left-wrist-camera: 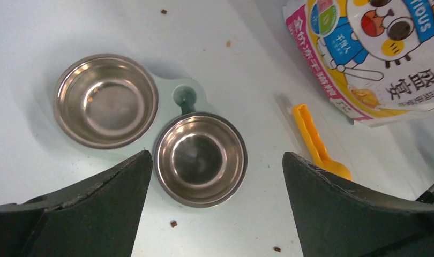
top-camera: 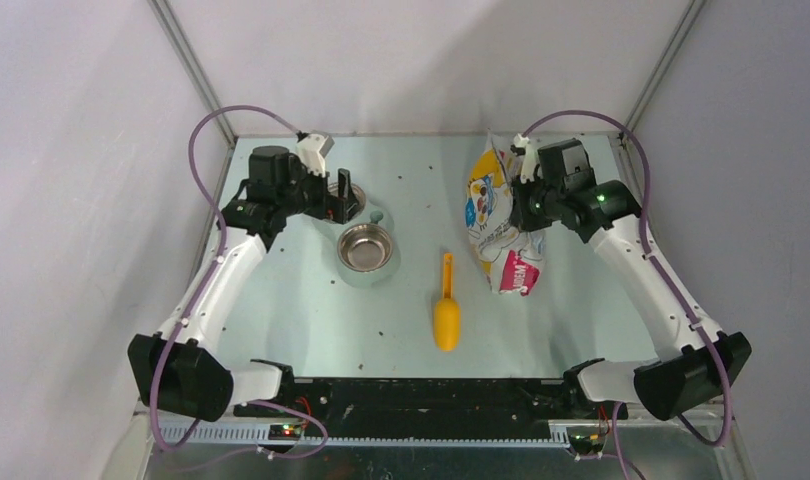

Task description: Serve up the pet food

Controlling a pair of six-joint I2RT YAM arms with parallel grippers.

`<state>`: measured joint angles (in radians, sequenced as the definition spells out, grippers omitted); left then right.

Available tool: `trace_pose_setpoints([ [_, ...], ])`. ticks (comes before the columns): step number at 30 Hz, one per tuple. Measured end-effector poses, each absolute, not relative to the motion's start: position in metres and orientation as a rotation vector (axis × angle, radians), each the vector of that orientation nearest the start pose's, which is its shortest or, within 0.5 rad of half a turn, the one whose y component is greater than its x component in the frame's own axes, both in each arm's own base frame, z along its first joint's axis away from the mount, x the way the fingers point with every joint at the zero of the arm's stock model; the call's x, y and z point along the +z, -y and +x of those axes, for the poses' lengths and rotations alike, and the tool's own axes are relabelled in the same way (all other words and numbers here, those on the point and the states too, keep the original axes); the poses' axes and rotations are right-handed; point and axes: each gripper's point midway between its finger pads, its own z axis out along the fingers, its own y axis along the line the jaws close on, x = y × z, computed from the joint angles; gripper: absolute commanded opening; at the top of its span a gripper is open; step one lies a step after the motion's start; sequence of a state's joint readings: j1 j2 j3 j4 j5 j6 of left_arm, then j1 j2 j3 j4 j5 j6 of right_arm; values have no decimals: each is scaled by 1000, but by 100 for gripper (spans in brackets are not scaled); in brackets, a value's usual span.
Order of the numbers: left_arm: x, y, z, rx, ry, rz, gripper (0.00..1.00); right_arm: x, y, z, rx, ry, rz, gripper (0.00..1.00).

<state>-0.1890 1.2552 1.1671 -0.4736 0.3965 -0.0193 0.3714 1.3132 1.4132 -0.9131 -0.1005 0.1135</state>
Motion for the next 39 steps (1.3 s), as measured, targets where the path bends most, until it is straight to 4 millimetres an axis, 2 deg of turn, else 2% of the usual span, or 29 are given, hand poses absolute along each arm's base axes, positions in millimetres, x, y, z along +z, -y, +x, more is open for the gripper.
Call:
trace_pose_setpoints([
  [4, 250, 150, 347, -564, -2074, 453, 98, 244, -154, 287, 418, -2393, -400, 0],
  [5, 252, 153, 347, -569, -2068, 463, 98, 244, -156, 284, 431, -2395, -410, 7],
  [6, 255, 157, 348, -574, -2060, 473, 100, 244, -158, 281, 440, -2395, -419, 24],
  [7, 259, 160, 347, -579, -2052, 484, 99, 245, -159, 278, 450, -2398, -426, 33],
  [8, 262, 163, 347, -581, -2043, 492, 98, 246, -161, 276, 468, -2399, -425, 47],
  [10, 270, 168, 347, -588, -2024, 506, 97, 253, -165, 272, 525, -2377, -437, 58],
  [14, 297, 180, 349, -596, -1961, 536, 96, 281, -162, 279, 637, -2307, -407, 66],
  [17, 318, 189, 354, -584, -1913, 547, 95, 313, -148, 305, 688, -2227, -338, 66],
  [21, 346, 200, 365, -556, -1861, 527, 90, 352, -132, 345, 704, -2112, -325, 62],
  [23, 365, 202, 378, -504, -1838, 454, 92, 363, -130, 358, 682, -2080, -351, 57],
  [26, 386, 198, 395, -395, -1785, 307, 89, 369, -133, 372, 650, -2059, -400, 48],
  [28, 400, 201, 404, -363, -1732, 231, 84, 368, -134, 383, 625, -2061, -422, 41],
  [30, 415, 216, 415, -388, -1684, 206, 82, 359, -135, 391, 613, -2090, -426, 37],
  [34, 447, 276, 429, -616, -1603, 350, 77, 336, -135, 396, 595, -2168, -422, 38],
  [36, 442, 308, 422, -738, -1588, 490, 74, 325, -136, 396, 584, -2204, -444, 37],
  [39, 417, 334, 403, -815, -1621, 686, 75, 317, -141, 394, 577, -2230, -480, 34],
])
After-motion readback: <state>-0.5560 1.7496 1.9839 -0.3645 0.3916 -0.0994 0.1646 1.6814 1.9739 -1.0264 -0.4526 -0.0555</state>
